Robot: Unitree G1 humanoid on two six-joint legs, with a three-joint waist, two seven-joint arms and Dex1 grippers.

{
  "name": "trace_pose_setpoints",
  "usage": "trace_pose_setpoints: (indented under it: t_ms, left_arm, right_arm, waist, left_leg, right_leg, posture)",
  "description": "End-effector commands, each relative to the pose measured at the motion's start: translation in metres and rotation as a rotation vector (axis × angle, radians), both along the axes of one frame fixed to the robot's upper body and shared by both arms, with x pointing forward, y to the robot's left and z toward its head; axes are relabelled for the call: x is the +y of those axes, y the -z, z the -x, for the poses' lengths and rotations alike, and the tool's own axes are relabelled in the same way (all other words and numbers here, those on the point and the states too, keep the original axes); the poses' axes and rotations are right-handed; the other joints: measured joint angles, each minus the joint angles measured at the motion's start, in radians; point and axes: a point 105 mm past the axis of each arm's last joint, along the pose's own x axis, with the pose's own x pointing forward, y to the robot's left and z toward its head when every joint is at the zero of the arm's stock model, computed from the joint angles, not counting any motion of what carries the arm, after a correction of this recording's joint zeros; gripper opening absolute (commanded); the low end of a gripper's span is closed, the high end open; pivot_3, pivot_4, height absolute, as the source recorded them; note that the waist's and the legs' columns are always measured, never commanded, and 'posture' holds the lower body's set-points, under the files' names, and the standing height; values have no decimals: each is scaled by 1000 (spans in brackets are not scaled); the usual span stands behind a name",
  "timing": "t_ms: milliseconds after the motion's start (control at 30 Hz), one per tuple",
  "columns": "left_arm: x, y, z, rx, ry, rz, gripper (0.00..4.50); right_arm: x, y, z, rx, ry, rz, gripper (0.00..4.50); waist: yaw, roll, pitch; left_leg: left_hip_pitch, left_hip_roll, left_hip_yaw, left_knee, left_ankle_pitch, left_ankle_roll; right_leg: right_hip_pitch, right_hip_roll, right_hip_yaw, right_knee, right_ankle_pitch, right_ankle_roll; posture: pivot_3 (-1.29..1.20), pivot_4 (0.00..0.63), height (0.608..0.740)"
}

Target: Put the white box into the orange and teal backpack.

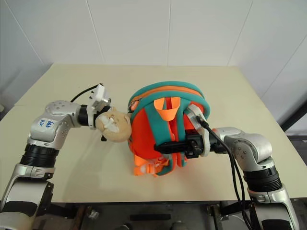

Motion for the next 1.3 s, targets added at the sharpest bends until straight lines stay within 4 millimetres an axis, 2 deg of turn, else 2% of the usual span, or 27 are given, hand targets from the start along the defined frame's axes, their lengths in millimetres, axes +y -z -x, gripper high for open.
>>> trace_pose_setpoints:
  t_ms: [33, 167, 267, 433, 600, 767, 900, 1133, 1300]
  left_arm:
    - [14, -27, 7, -74, -36, -6, 210]
    - [29, -35, 23, -32, -45, -19, 1201]
    - [36, -39, 36, -7, -35, -13, 2207]
    - [41, -30, 55, 23, 10, -19, 3769]
    - [38, -28, 62, 13, 42, 5, 3769]
    - [18, -32, 60, -16, 94, 73, 3769]
    - [7, -38, 68, 2, 154, 113, 3769]
    - [9, -37, 86, 28, 183, 66, 3769]
    - [17, -36, 81, 6, 113, 60, 3769]
  right_arm:
    - [-1, -9, 5, -38, -14, -30, 0]
    - [-2, -9, 4, -36, -11, -28, 0]
    - [-3, -8, 3, -36, -9, -26, 0]
    - [-1, -9, 0, -40, -11, -28, 0]
    - [-1, -10, -1, -42, -15, -27, 0]
    - [0, -9, -1, -42, -21, -26, 0]
    - [1, -8, -1, -40, -21, -25, 0]
    - [-1, -5, 0, -34, -13, -22, 0]
    - [1, -5, -1, -38, -14, -23, 0]
  waist:
    - [0, 0, 0]
    - [2, 0, 0]
    - [1, 0, 0]
    - [1, 0, 0]
    - [2, 0, 0]
    - [4, 0, 0]
    - [4, 0, 0]
    - [-1, 0, 0]
    - [1, 0, 0]
  left_leg:
    - [0, 0, 0, 0, 0, 0]
    - [0, 0, 0, 0, 0, 0]
    - [0, 0, 0, -1, 0, 0]
    - [0, 0, 0, -1, 0, 0]
    - [0, 0, 0, -1, 0, 0]
    - [0, 0, 0, 0, 0, 0]
    - [0, 0, 0, 0, 0, 0]
    - [0, 0, 0, -1, 0, 0]
    - [0, 0, 0, -1, 0, 0]
  right_leg:
    - [0, 0, 0, 0, 0, 0]
    - [0, 0, 0, 0, 0, 0]
    - [0, 0, 0, -1, 0, 0]
    - [0, 0, 0, 0, -1, 0]
    - [0, 0, 0, 0, -1, 0]
    - [0, 0, 0, 0, -1, 0]
    - [0, 0, 0, 0, -1, 0]
    - [0, 0, 0, 0, -1, 0]
    - [0, 0, 0, 0, -1, 0]
  posture:
    - [0, 150, 740]
    - [0, 150, 740]
    - [0, 150, 740]
    - [0, 150, 740]
    - [0, 150, 740]
    - [0, 150, 740]
    - [0, 150, 740]
    - [0, 150, 740]
    - [0, 150, 740]
